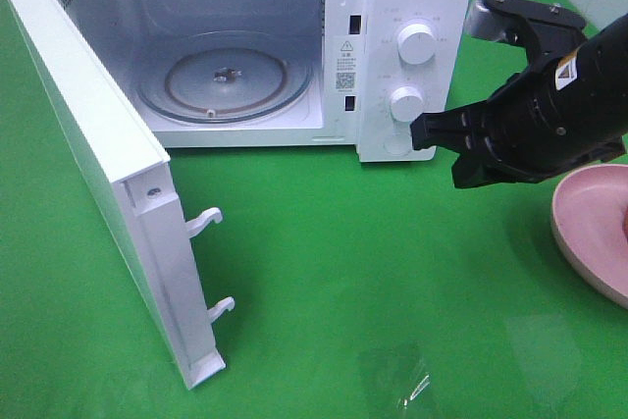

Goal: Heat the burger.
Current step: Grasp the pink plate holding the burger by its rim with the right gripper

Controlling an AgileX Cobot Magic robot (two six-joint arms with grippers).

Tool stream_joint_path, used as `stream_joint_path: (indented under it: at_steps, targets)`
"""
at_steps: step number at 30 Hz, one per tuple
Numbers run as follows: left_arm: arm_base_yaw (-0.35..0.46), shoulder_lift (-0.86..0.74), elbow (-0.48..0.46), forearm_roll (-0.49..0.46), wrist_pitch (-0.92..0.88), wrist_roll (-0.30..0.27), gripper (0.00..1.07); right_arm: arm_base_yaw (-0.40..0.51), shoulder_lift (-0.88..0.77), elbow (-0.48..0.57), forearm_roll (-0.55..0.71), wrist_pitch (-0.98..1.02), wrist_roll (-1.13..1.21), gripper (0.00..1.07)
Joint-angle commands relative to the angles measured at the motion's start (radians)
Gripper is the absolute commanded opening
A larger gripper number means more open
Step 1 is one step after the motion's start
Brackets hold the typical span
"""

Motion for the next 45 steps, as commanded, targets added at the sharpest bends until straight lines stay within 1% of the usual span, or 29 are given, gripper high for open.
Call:
stream_joint_path:
  at_steps: [1,4,6,9,12,13,16,17,18,19,20,21,22,24,25,27,28,32,35,36,37,38,39,40,41,42,43,44,45]
  targets:
    - [-0.006,-0.019,0.002,-0.003,-0.007,-0.005,1.00,0.000,-0.008,-0.048,-0.082,0.125,-0.011,0.00]
    - [-0.006,-0.019,0.002,-0.003,-0.007,-0.005,1.00,0.000,-0.008,-0.071,-0.122,0.180,-0.011,0.00]
    - [-0.006,-0.019,0.002,-0.003,-0.007,-0.005,1.00,-0.002,-0.008,-0.115,-0.174,0.289,-0.042,0.01]
    - [-0.006,-0.019,0.002,-0.003,-0.007,-0.005,1.00,-0.002,-0.008,-0.121,-0.182,0.307,-0.057,0.01]
    - [-0.006,-0.019,0.002,-0.003,-0.007,-0.005,1.00,-0.010,-0.008,-0.131,-0.197,0.370,-0.122,0.02]
    - [-0.006,-0.019,0.002,-0.003,-0.007,-0.005,1.00,-0.038,-0.008,-0.131,-0.193,0.384,-0.139,0.03]
    - [-0.006,-0.019,0.002,-0.003,-0.007,-0.005,1.00,-0.056,-0.007,-0.131,-0.193,0.390,-0.145,0.03]
    - [-0.006,-0.019,0.002,-0.003,-0.007,-0.005,1.00,-0.092,-0.007,-0.131,-0.195,0.403,-0.162,0.04]
    - [-0.006,-0.019,0.002,-0.003,-0.007,-0.005,1.00,-0.092,-0.007,-0.131,-0.195,0.403,-0.162,0.04]
    - [-0.006,-0.019,0.002,-0.003,-0.007,-0.005,1.00,-0.126,-0.007,-0.131,-0.195,0.407,-0.180,0.04]
    - [-0.006,-0.019,0.002,-0.003,-0.007,-0.005,1.00,-0.126,-0.007,-0.131,-0.195,0.407,-0.180,0.04]
    - [-0.006,-0.019,0.002,-0.003,-0.007,-0.005,1.00,-0.158,-0.007,-0.131,-0.194,0.407,-0.200,0.05]
    - [-0.006,-0.019,0.002,-0.003,-0.007,-0.005,1.00,-0.158,-0.007,-0.131,-0.194,0.407,-0.200,0.05]
    - [-0.006,-0.019,0.002,-0.003,-0.007,-0.005,1.00,-0.216,-0.007,-0.131,-0.194,0.407,-0.224,0.06]
    - [-0.006,-0.019,0.002,-0.003,-0.007,-0.005,1.00,-0.216,-0.007,-0.131,-0.194,0.407,-0.224,0.06]
    - [-0.006,-0.019,0.002,-0.003,-0.007,-0.005,1.00,-0.245,-0.005,-0.131,-0.194,0.407,-0.227,0.08]
    - [-0.006,-0.019,0.002,-0.003,-0.007,-0.005,1.00,-0.277,0.000,-0.131,-0.188,0.410,-0.231,0.08]
    - [-0.006,-0.019,0.002,-0.003,-0.007,-0.005,1.00,-0.312,0.000,-0.130,-0.176,0.407,-0.252,0.09]
    - [-0.006,-0.019,0.002,-0.003,-0.007,-0.005,1.00,-0.317,0.000,-0.130,-0.175,0.406,-0.253,0.11]
    - [-0.006,-0.019,0.002,-0.003,-0.007,-0.005,1.00,-0.317,0.000,-0.130,-0.175,0.401,-0.248,0.15]
    - [-0.006,-0.019,0.002,-0.003,-0.007,-0.005,1.00,-0.317,0.000,-0.130,-0.175,0.401,-0.248,0.15]
    - [-0.006,-0.019,0.002,-0.003,-0.007,-0.005,1.00,-0.317,0.000,-0.130,-0.175,0.393,-0.248,0.21]
    - [-0.006,-0.019,0.002,-0.003,-0.007,-0.005,1.00,-0.317,0.000,-0.130,-0.176,0.387,-0.248,0.32]
    - [-0.006,-0.019,0.002,-0.003,-0.007,-0.005,1.00,-0.317,0.000,-0.130,-0.176,0.387,-0.248,0.32]
    - [-0.006,-0.019,0.002,-0.003,-0.007,-0.005,1.00,-0.317,0.000,-0.130,-0.182,0.375,-0.252,0.46]
    - [-0.006,-0.019,0.002,-0.003,-0.007,-0.005,1.00,-0.317,0.000,-0.130,-0.182,0.375,-0.252,0.46]
    - [-0.006,-0.019,0.002,-0.003,-0.007,-0.005,1.00,-0.317,0.000,-0.129,-0.188,0.370,-0.260,0.62]
    - [-0.006,-0.019,0.002,-0.003,-0.007,-0.005,1.00,-0.317,0.000,-0.129,-0.188,0.370,-0.260,0.62]
    - [-0.006,-0.019,0.002,-0.003,-0.007,-0.005,1.00,-0.317,0.000,-0.129,-0.202,0.359,-0.267,0.75]
